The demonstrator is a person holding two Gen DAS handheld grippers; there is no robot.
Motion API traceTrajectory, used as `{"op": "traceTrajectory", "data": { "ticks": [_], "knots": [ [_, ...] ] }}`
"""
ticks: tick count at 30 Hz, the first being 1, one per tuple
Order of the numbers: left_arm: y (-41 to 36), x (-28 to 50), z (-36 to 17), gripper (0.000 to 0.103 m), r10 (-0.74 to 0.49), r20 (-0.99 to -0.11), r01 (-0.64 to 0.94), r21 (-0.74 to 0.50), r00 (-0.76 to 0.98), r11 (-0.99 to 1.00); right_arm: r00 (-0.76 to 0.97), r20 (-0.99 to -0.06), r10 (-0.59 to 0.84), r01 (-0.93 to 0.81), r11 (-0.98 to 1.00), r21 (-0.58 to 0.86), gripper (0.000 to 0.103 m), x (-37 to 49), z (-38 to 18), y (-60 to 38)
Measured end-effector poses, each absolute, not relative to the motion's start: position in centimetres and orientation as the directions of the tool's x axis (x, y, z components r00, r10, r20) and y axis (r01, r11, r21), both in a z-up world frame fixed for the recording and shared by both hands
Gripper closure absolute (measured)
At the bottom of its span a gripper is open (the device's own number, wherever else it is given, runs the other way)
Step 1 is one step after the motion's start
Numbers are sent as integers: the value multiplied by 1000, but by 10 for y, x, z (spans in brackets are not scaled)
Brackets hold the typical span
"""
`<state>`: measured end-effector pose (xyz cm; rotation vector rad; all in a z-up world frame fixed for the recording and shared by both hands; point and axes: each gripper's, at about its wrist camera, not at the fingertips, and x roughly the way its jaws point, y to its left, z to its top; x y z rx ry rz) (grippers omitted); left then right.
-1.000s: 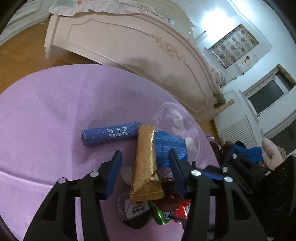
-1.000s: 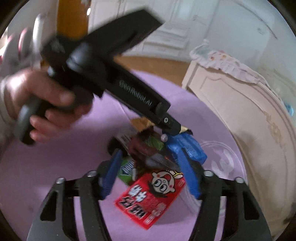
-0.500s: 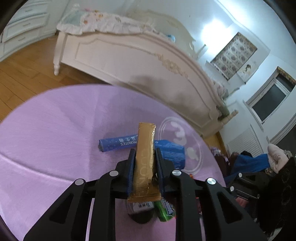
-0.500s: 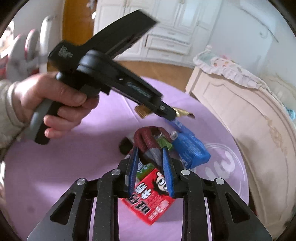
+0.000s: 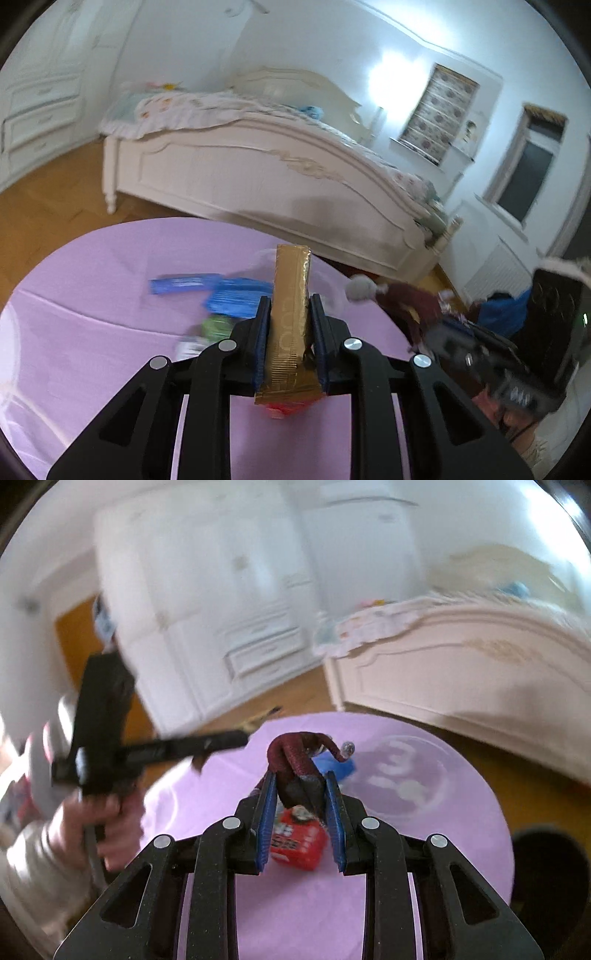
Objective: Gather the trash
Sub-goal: 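Grasp the gold wrapper with the left tool while the right tool grasps the dark red toy, then carry the gold wrapper and dark red toy over the bin and release both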
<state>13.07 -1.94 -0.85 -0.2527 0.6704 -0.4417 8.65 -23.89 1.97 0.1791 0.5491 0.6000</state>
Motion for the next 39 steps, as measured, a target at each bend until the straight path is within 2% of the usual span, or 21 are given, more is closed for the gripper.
{"op": "traceTrajectory", "data": {
  "ticks": [4,15,24,36,39],
  "knots": [
    [-69,123,-10,81,-520,-535,381,-355,666,854,730,-400,555,-394,819,418,77,78,11,-290],
    [-194,133,-35,81,-616,-586,504,-369,526,781,827,-414,380,-109,831,545,77,52,-30,-421],
    [-260,136,-56,81,-603,-634,543,-322,484,775,839,-468,278,62,806,589,77,48,-72,-482],
    [-307,141,-73,80,-572,-684,581,-259,453,771,821,-518,240,153,782,604,76,52,-113,-510],
    [-318,148,-76,79,-566,-691,591,-245,450,769,824,-522,221,177,774,608,72,61,-117,-514]
  ]
}}
